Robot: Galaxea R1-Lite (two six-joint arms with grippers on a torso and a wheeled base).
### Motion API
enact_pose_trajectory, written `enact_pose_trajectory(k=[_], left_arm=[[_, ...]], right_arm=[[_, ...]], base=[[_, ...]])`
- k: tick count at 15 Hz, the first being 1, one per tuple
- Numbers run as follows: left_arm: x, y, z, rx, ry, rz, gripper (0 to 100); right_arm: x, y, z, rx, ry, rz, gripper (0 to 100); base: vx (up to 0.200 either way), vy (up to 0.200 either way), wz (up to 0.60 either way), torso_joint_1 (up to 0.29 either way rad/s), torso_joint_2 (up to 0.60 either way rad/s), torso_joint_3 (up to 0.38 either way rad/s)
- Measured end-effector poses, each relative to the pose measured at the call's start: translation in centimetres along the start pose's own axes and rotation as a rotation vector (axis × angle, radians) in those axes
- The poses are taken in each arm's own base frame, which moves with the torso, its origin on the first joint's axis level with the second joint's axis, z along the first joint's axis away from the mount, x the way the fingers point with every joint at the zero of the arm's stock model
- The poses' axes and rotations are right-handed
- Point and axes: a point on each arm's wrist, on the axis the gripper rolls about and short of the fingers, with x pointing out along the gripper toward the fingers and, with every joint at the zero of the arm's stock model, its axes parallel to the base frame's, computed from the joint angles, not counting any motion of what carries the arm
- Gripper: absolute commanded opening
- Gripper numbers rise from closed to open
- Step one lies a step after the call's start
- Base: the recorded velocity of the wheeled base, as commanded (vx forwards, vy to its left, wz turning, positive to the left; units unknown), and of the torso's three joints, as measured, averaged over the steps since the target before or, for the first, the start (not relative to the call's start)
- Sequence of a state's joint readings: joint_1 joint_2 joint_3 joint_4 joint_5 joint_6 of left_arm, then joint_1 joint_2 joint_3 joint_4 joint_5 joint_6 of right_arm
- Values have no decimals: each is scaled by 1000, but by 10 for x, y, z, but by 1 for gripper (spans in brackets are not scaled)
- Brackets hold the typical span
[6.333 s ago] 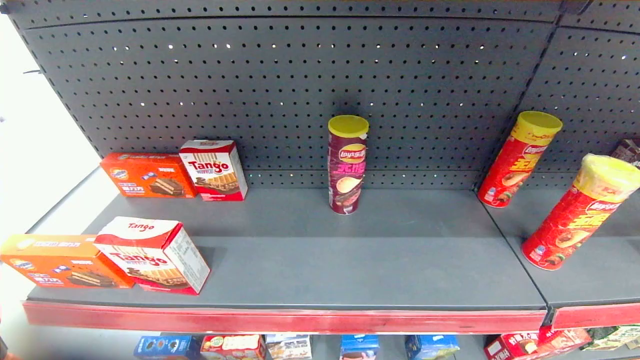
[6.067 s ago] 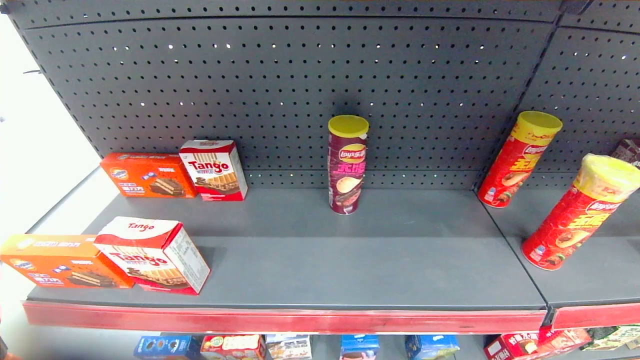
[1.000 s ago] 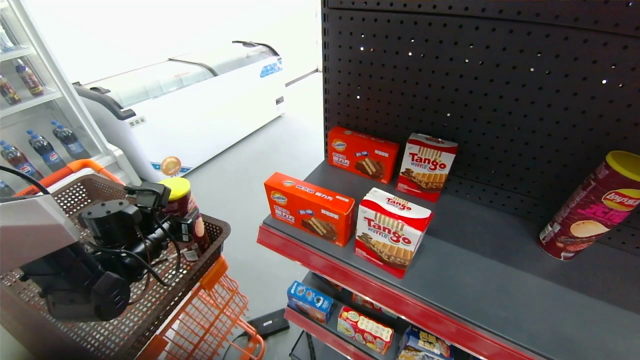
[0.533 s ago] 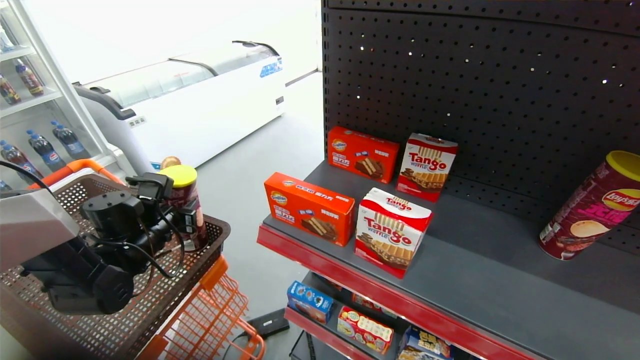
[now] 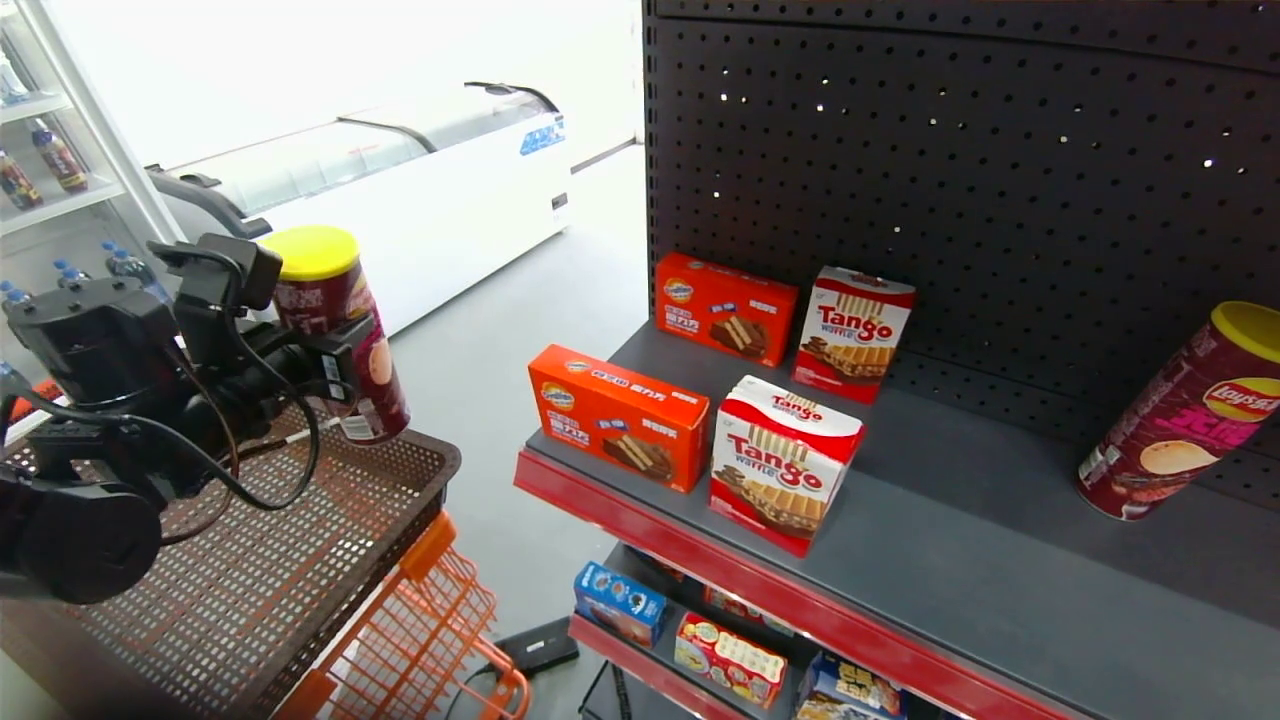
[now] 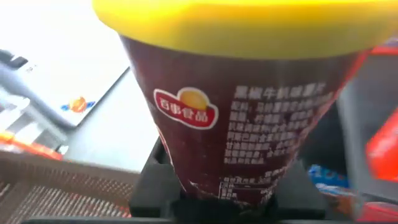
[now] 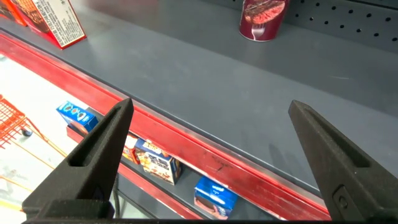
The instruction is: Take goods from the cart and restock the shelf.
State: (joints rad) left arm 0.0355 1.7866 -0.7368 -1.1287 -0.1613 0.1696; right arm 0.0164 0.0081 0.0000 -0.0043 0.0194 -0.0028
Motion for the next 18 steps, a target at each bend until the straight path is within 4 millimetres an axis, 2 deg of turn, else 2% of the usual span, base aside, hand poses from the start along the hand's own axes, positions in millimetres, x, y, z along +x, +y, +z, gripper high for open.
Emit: enact_pose_trajectory(k=[2,4,10,14,18], left_arm=[[-12,-8,19,-3,-29,-30,0],[-29,-22,34,-37,36,-92,0],[-101,-68,81,-94,184,-345,0],[-115,-78,103,-97,102,-421,0],[-117,-83,98,-100,113,-452,0]], right_arm=[[0,0,0,0,0,0,100],[0,0,0,0,0,0,100],[0,0,0,0,0,0,100],[0,0,0,0,0,0,100],[0,0,0,0,0,0,100]], base=[[0,0,0,0,0,0],[0,0,0,0,0,0],[0,0,0,0,0,0],[0,0,0,0,0,0],[0,0,0,0,0,0]])
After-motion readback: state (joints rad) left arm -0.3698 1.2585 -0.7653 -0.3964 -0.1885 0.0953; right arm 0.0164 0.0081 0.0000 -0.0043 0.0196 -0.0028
